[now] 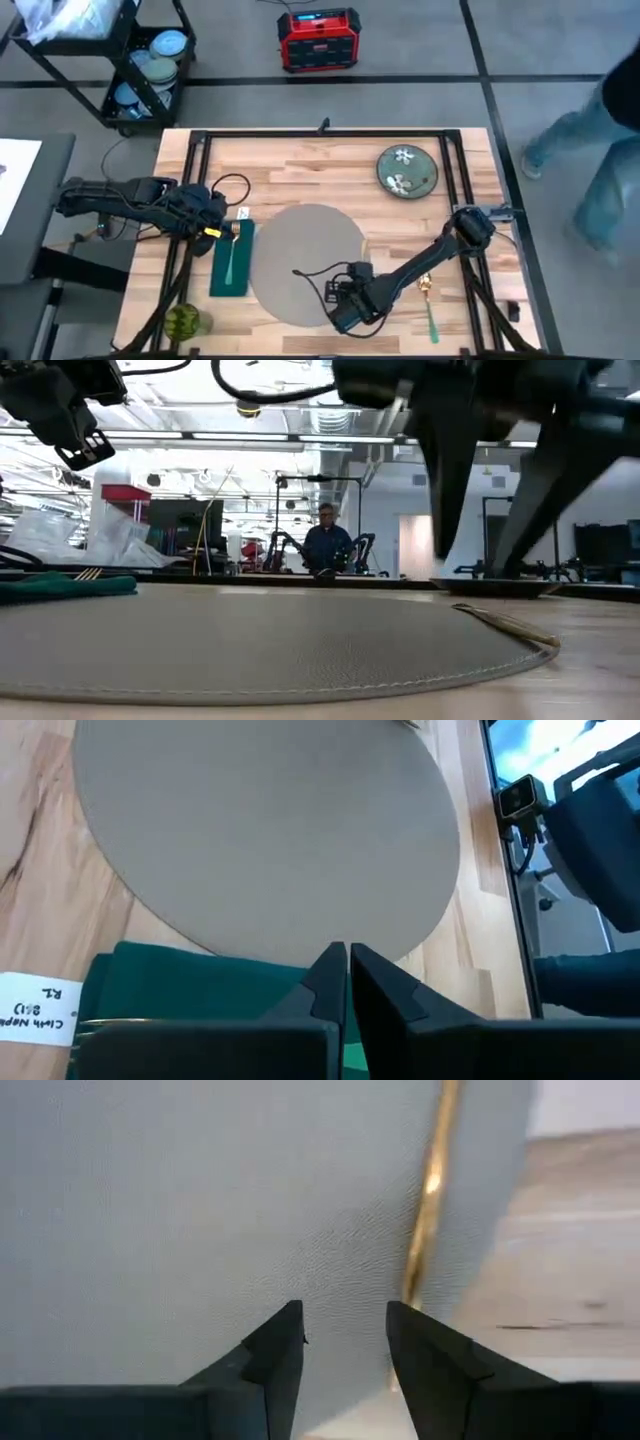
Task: Set table place
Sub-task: Put the gold table knife on the gray table placemat
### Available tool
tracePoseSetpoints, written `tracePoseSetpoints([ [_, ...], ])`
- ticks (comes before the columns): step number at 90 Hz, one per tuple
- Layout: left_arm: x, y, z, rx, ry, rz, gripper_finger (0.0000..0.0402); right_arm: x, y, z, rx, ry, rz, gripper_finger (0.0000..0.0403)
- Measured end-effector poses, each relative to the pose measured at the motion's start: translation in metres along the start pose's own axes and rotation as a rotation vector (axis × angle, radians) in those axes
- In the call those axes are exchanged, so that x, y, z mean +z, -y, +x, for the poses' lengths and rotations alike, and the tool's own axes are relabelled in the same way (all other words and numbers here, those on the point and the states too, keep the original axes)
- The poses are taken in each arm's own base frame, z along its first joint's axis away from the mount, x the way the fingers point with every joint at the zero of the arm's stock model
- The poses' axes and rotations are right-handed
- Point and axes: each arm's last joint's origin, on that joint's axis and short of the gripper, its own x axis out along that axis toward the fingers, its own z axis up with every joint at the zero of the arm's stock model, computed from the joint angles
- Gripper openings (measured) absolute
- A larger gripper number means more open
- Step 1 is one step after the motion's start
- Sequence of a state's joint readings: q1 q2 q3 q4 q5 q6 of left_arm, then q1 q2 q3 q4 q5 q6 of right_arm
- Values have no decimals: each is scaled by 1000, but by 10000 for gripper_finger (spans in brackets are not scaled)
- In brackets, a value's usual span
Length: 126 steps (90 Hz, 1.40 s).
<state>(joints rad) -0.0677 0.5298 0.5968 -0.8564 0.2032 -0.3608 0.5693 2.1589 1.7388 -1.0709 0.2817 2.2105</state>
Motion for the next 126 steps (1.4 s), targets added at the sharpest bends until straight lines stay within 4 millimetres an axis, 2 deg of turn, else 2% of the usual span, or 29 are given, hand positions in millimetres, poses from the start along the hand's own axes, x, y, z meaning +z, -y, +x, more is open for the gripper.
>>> tracePoseSetpoints([
  [30, 0, 0, 0, 0, 1, -11, 1, 3, 4, -1, -63, 16, -11, 132],
  [76, 0, 0, 0, 0, 1, 11, 1, -3, 11, 24, -58, -71, 0, 131],
  [106, 0, 0, 0, 0, 1, 35, 1, -4, 11, 26, -50, -90, -11, 69],
  [126, 0, 0, 0, 1, 1, 50, 1, -7, 13, 35, -25, -111, -9, 62],
])
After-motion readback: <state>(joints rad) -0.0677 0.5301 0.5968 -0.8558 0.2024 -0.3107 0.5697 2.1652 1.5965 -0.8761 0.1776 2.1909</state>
